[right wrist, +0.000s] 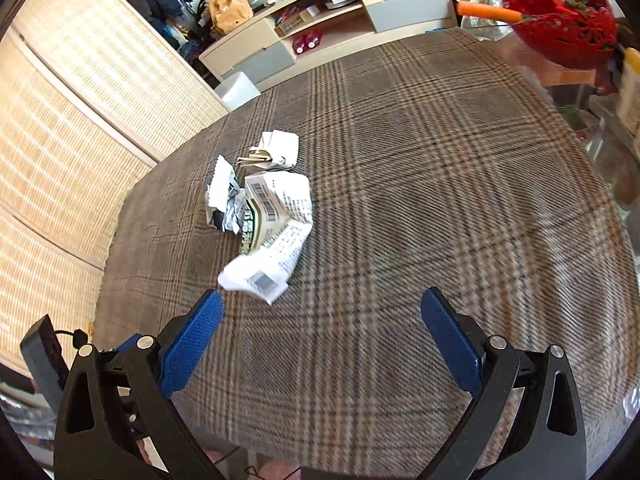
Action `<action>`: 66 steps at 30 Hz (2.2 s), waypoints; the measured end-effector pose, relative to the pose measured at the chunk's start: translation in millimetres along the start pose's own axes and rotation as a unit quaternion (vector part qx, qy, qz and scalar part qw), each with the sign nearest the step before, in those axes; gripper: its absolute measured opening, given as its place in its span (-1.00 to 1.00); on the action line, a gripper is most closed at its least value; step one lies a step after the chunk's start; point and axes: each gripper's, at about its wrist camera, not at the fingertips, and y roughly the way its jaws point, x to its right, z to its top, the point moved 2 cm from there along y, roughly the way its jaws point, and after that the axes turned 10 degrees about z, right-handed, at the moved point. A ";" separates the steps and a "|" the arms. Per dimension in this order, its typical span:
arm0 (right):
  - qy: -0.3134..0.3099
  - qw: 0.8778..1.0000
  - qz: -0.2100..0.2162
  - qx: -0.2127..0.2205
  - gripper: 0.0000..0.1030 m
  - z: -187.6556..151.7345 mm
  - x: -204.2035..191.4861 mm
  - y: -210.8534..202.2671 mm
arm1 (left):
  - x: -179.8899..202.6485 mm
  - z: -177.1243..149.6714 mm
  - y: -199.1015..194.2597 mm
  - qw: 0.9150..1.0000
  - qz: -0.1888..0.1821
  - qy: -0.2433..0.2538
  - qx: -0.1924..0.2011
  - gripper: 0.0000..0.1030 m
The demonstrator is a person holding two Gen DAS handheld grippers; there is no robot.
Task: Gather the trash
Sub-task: 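Grasp the white-green medicine carton with the right tool while the left tool grasps silver foil wrapper, then carry the foil wrapper and medicine carton down over the trash bin with both tools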
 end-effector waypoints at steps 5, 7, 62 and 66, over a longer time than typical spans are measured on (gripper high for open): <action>0.000 1.000 0.015 -0.017 0.78 12.7 -14.0 32.7 | -3.5 22.0 12.5 1.000 0.007 0.006 0.001 0.84; -0.004 0.999 0.017 -0.028 0.63 15.7 -17.8 45.7 | -4.8 29.8 16.2 1.000 0.009 0.009 0.002 0.84; -0.017 0.998 -0.055 -0.025 -0.34 26.6 51.9 9.8 | 50.1 137.5 44.5 0.997 -0.027 0.039 0.053 -0.74; -0.016 0.998 -0.055 -0.024 -0.34 15.0 46.5 -0.3 | 45.0 127.1 22.3 0.997 -0.028 0.037 0.059 -0.74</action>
